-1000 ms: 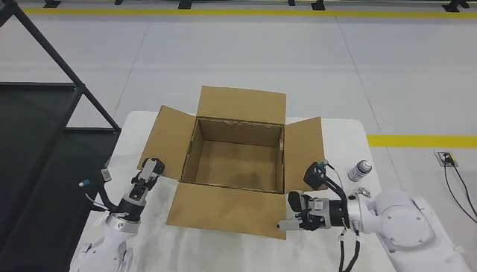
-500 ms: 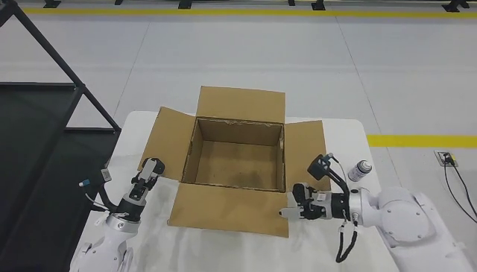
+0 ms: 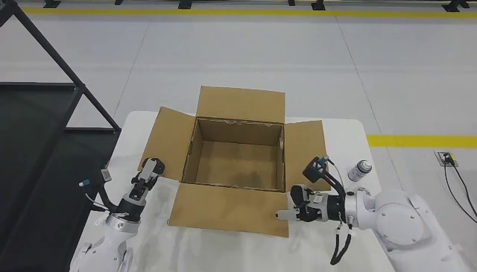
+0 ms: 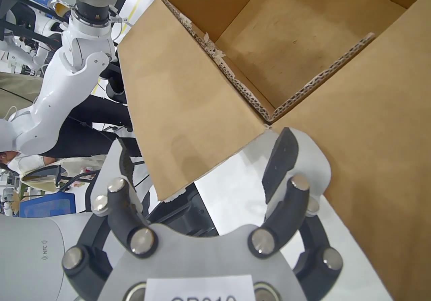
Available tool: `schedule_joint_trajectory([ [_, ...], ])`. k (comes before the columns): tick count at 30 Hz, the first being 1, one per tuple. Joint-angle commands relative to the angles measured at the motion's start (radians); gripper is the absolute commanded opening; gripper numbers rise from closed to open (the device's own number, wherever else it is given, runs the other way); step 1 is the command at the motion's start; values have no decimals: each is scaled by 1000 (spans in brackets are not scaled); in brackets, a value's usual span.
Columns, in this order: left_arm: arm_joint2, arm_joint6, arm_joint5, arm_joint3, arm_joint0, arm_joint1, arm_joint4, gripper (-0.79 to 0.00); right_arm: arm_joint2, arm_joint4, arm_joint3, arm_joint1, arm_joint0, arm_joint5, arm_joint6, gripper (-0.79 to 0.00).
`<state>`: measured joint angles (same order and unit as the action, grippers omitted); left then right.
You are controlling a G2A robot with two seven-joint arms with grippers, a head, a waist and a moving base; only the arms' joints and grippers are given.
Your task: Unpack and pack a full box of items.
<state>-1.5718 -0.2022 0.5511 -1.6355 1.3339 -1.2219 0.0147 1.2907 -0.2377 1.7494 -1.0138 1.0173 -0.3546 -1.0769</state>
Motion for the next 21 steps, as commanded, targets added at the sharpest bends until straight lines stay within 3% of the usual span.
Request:
schedule_joint_trajectory([
  [1,0,0,0,0,0,0,0,0,2,3,-5,1,-1,3,5,0],
  [10,0,0,0,0,0,0,0,0,69,17,27,16,41,-3,47,0],
  [21,0,0,0,0,0,0,0,0,435,-8,149,58,332,34,111,0],
])
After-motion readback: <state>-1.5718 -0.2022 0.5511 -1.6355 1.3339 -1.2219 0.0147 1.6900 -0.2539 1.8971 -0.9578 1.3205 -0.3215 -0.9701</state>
